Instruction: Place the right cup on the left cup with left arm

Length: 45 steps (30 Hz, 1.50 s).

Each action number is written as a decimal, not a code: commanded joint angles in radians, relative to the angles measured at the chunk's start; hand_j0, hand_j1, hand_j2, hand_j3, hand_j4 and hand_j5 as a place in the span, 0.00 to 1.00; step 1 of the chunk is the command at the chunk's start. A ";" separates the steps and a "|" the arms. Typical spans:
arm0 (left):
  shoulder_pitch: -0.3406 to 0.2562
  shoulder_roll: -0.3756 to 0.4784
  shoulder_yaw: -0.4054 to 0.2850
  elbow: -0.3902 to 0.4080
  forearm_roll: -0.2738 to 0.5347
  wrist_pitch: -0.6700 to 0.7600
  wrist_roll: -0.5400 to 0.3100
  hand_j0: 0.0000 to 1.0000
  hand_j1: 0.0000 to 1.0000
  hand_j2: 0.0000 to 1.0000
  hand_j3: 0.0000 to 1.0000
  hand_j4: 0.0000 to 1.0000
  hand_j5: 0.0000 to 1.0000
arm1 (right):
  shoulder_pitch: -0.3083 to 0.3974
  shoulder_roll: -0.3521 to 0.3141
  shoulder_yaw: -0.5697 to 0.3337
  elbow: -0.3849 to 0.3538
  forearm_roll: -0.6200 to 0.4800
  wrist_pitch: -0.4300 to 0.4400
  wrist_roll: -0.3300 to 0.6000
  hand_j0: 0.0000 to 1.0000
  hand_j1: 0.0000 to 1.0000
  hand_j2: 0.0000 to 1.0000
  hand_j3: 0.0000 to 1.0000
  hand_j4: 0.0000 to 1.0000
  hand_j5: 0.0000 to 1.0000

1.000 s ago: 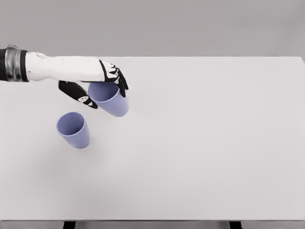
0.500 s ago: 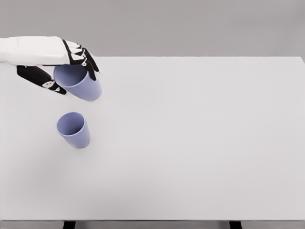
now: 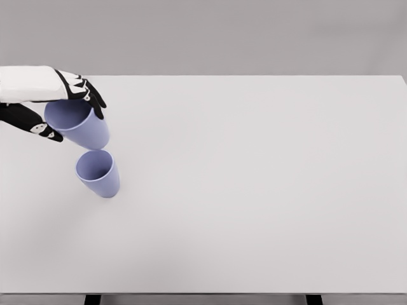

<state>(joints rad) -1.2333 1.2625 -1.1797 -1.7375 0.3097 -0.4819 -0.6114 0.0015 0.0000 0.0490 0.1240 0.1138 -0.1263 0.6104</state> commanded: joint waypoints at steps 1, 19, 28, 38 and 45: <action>0.000 0.000 -0.006 -0.011 0.000 0.052 0.001 0.51 0.51 0.51 0.51 0.51 0.51 | 0.000 0.000 0.000 0.000 0.001 -0.001 0.000 1.00 1.00 1.00 1.00 1.00 1.00; 0.002 0.032 -0.084 -0.027 0.014 0.049 0.001 0.52 0.52 0.52 0.52 0.52 0.52 | 0.000 0.000 0.000 0.000 0.001 0.000 0.000 1.00 1.00 1.00 1.00 1.00 1.00; 0.002 0.020 -0.084 -0.027 0.020 0.049 0.001 0.52 0.52 0.52 0.52 0.52 0.52 | 0.000 0.000 0.000 0.000 0.001 -0.001 0.000 1.00 1.00 1.00 1.00 1.00 1.00; -0.002 0.018 -0.084 -0.027 0.022 0.049 0.001 0.53 0.53 0.53 0.53 0.53 0.53 | 0.000 0.000 0.000 0.000 0.001 0.000 0.000 1.00 1.00 1.00 1.00 1.00 1.00; -0.003 0.006 -0.083 -0.011 0.014 0.052 0.001 0.53 0.53 0.53 0.53 0.53 0.53 | 0.000 0.000 0.000 0.000 0.001 -0.001 0.000 1.00 1.00 1.00 1.00 1.00 1.00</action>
<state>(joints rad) -1.2364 1.2732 -1.2646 -1.7550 0.3220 -0.4324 -0.6112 0.0015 0.0000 0.0490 0.1240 0.1137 -0.1263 0.6104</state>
